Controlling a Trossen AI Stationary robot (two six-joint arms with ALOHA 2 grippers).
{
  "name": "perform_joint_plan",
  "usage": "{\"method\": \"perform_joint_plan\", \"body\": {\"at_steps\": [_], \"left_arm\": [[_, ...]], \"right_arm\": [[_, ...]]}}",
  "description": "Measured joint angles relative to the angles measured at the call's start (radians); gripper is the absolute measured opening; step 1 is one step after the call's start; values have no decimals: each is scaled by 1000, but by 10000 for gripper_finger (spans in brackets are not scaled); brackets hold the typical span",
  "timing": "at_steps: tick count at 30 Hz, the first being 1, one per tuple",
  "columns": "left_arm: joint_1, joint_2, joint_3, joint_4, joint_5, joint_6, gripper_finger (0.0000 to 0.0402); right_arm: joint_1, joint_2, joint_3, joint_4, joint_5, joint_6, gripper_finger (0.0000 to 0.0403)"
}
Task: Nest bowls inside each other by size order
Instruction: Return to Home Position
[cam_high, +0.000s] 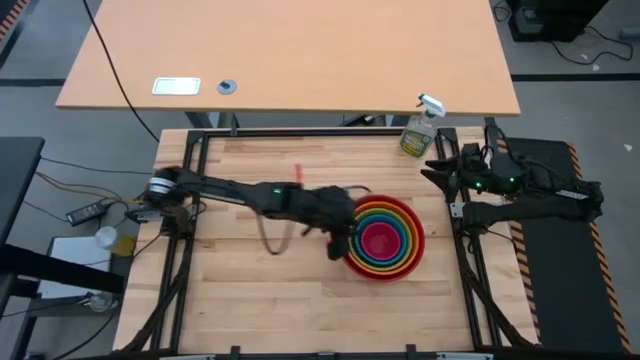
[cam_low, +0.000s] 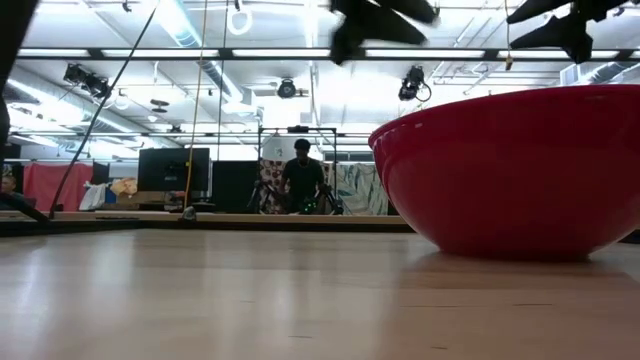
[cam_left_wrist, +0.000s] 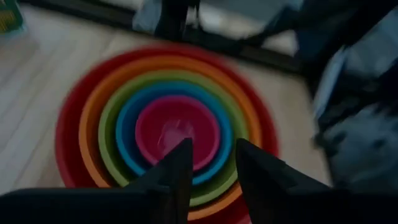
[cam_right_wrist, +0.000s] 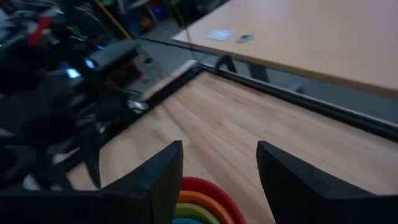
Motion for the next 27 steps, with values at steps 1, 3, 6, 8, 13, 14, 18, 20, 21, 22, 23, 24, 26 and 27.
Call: {"method": "perform_joint_plan", "body": {"at_steps": [1, 3, 6, 8, 13, 14, 18, 20, 21, 22, 23, 24, 26, 27], "left_arm": [[0, -53, -67, 61, 0, -12, 120], [2, -148, -193, 173, -4, -47, 117], [3, -280, -371, 303, -14, -102, 116], [3, -357, -488, 400, -15, -144, 116], [18, -532, -769, 705, -54, -241, 116], [23, -568, -816, 746, -74, -248, 116], [42, -716, -948, 768, -153, -247, 116], [52, -787, -994, 762, -178, -212, 116], [60, -821, -1010, 763, -182, -176, 116], [68, -855, -1026, 759, -183, -126, 116], [75, -886, -1039, 751, -185, -74, 116], [83, -917, -1047, 740, -187, -31, 116], [98, -973, -1064, 690, -205, 14, 116], [105, -1000, -1066, 653, -221, 14, 116]], "right_arm": [[3, -18, -25, 33, -19, 0, 210], [9, -46, -72, 98, -57, -3, 210], [18, -93, -141, 258, -136, -39, 210], [21, -130, -171, 370, -164, -48, 210], [20, -229, -182, 393, -129, -70, 210], [20, -249, -178, 381, -119, -76, 210], [20, -334, -164, 362, -112, -91, 210], [20, -371, -155, 337, -112, -89, 210], [20, -389, -151, 320, -112, -88, 210], [20, -405, -149, 305, -112, -85, 210], [20, -405, -147, 290, -112, -82, 210], [20, -404, -143, 271, -112, -80, 210], [20, -395, -139, 235, -115, -79, 210], [20, -389, -138, 245, -117, -78, 210]]}}
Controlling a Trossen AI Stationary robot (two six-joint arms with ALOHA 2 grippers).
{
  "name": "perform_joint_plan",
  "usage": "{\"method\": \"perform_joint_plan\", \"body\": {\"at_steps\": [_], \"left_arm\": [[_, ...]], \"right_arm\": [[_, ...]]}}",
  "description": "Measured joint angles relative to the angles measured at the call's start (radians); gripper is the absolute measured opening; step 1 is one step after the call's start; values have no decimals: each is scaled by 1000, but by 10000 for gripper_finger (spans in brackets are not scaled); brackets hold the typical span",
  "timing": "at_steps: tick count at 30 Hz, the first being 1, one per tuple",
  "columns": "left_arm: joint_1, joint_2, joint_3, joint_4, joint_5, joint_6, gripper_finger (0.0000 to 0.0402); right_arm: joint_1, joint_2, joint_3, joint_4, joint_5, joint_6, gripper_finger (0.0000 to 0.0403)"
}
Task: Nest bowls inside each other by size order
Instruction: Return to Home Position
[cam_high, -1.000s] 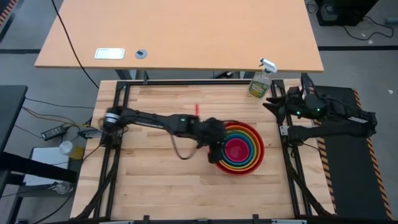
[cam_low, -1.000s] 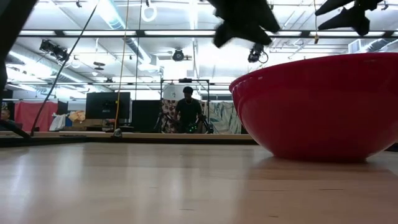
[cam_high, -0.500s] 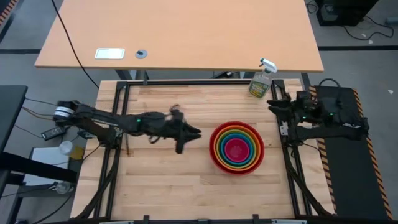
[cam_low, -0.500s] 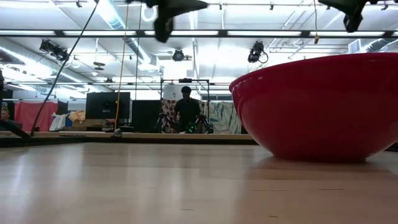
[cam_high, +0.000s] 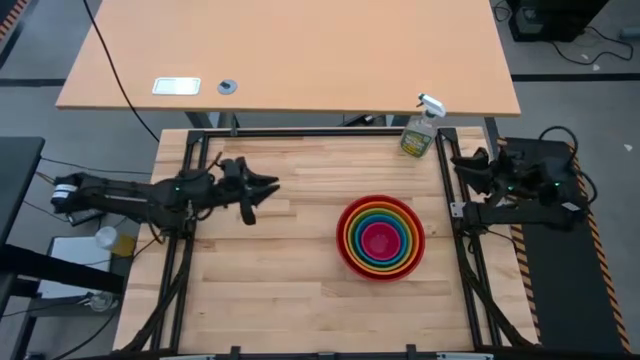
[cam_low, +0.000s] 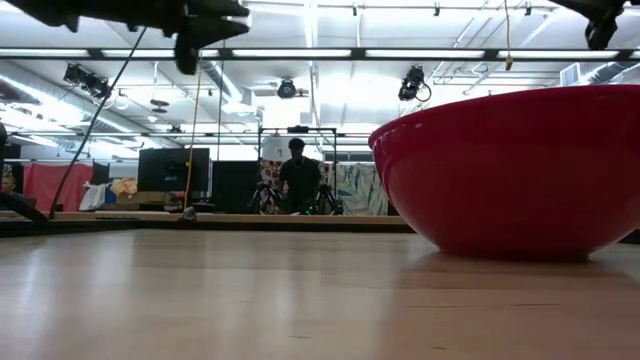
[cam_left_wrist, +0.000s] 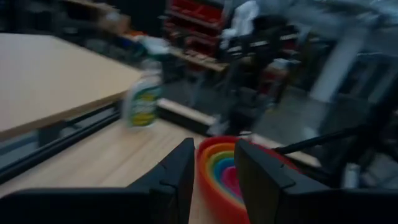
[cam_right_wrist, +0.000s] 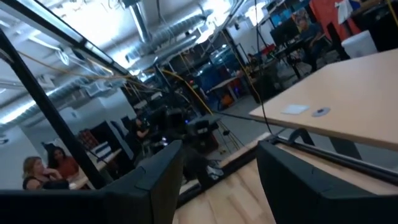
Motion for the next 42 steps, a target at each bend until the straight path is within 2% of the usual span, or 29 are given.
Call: {"method": "perform_joint_plan", "body": {"at_steps": [5, 13, 16, 21, 25, 31, 37, 42], "left_arm": [[8, -108, 0, -196, -115, -32, 116], [-22, -195, -1, -369, -138, 31, 116], [-28, -205, -35, -354, -139, 11, 116], [-48, -210, -150, -197, -139, -22, 116], [-51, -250, -203, -179, -138, -41, 116], [-51, -398, -257, -206, -139, -27, 116], [-50, -530, -274, -315, -139, -26, 116], [-50, -591, -275, -362, -139, -25, 116]], "right_arm": [[0, -9, -10, -40, -2, 22, 210], [0, -15, -66, -107, 15, 71, 210], [0, -15, -107, -75, 0, 90, 210], [0, -14, -159, -25, -31, 135, 210], [0, -14, -166, -13, -56, 175, 210], [0, -14, -149, -11, -77, 179, 210], [0, -14, -134, -18, -74, 32, 210], [0, -13, -134, -79, -18, 31, 210]]}}
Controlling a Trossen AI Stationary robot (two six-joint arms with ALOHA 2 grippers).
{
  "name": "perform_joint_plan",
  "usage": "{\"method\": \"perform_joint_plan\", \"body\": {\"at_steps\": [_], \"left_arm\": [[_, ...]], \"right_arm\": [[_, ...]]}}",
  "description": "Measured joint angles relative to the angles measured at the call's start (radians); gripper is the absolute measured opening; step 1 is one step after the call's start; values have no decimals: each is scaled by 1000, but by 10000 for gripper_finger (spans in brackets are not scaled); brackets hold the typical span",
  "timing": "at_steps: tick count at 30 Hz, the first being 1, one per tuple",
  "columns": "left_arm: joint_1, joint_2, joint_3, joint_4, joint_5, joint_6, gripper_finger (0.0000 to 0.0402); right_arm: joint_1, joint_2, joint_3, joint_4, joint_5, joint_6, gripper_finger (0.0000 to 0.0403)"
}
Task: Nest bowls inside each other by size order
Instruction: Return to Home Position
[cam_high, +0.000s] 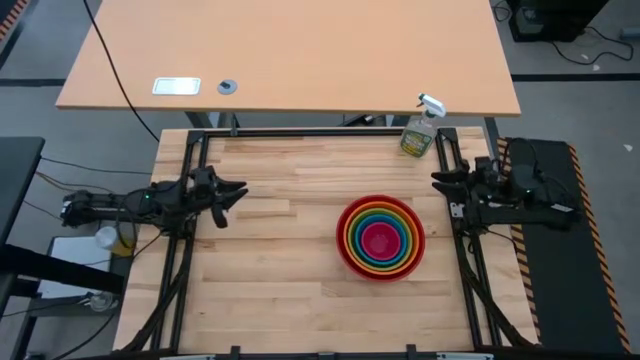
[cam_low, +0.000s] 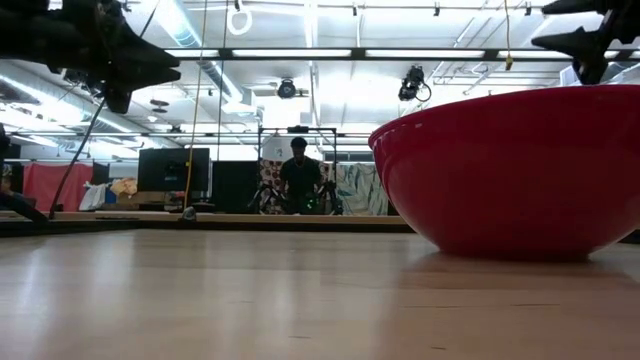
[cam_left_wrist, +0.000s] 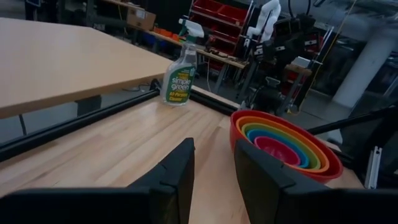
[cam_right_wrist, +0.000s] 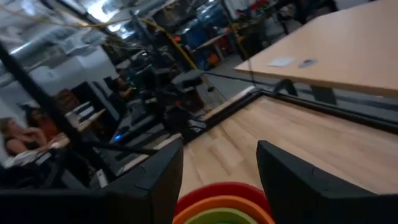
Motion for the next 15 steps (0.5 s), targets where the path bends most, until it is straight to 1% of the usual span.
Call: {"method": "perform_joint_plan", "body": {"at_steps": [2, 9, 12, 15], "left_arm": [[0, -14, 0, -18, 0, 2, 116], [0, -22, 0, -34, 0, 2, 116], [0, -22, 0, -34, 0, 2, 116], [0, -22, 0, -34, 0, 2, 116]], "right_arm": [[0, 0, 0, 8, 16, -6, 210], [0, 0, -6, 57, 28, -140, 210], [0, 0, -43, 82, 47, -163, 210], [0, 0, -101, 145, 47, -165, 210]]}}
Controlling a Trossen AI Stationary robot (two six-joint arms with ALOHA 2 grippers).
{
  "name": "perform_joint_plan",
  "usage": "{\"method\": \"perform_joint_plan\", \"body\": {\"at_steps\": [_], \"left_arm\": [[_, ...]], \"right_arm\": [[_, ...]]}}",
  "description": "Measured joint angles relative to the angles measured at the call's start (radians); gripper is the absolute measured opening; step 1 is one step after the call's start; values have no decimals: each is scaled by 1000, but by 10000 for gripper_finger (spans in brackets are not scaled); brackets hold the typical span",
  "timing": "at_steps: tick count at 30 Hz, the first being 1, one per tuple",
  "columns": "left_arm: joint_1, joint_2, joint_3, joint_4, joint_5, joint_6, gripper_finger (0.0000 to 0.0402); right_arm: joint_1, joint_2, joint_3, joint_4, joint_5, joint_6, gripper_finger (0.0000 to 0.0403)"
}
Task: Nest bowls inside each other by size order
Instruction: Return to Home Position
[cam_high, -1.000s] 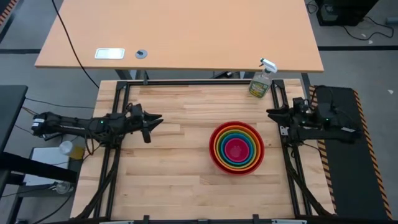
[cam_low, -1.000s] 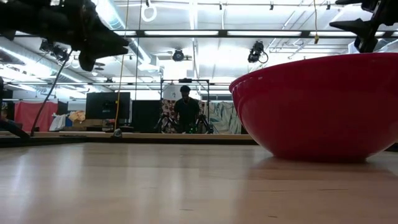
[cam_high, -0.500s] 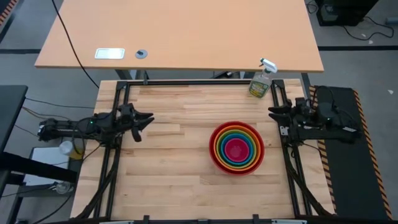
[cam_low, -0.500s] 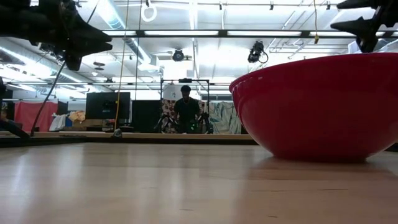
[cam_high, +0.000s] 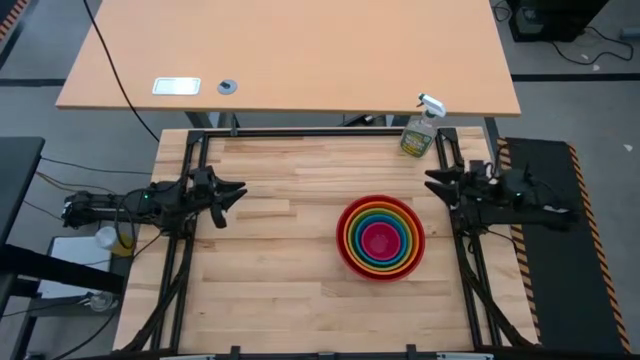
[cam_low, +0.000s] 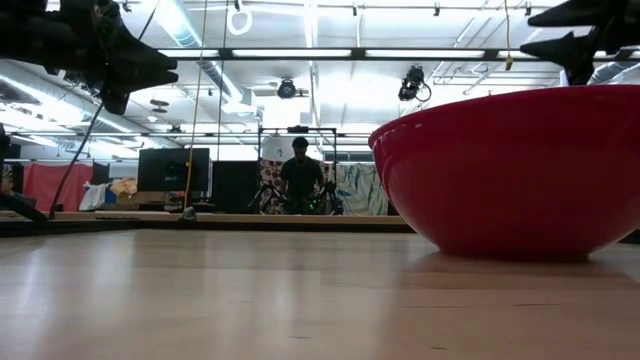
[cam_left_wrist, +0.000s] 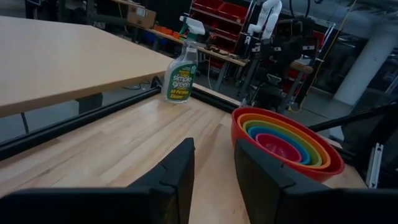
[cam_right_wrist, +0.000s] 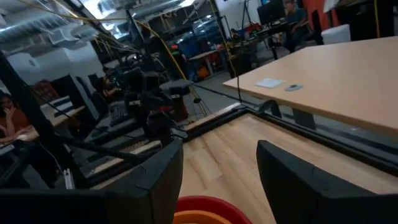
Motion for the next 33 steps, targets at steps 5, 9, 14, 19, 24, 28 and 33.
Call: {"method": "perform_joint_plan", "body": {"at_steps": [5, 9, 14, 19, 24, 28, 33], "left_arm": [[-3, 2, -1, -5, 0, -4, 116], [-3, 0, -84, 116, 0, -20, 116], [-3, 0, -169, 187, 0, -79, 116], [-10, 0, -177, 165, 0, -78, 116], [-10, 0, -178, 117, 0, -80, 116], [-10, 0, -178, 106, -20, -74, 116], [-10, 0, -178, 104, -66, -71, 116]], "right_arm": [[0, 0, -138, 218, -29, 35, 210], [0, 0, -261, 383, -32, 98, 210], [0, 0, -346, 501, -32, 156, 210], [0, 0, -359, 495, 1, 157, 210], [0, 0, -360, 455, 27, 152, 208], [0, 0, -366, 444, 28, 158, 203], [0, 1, -394, 488, 23, 182, 192]]}}
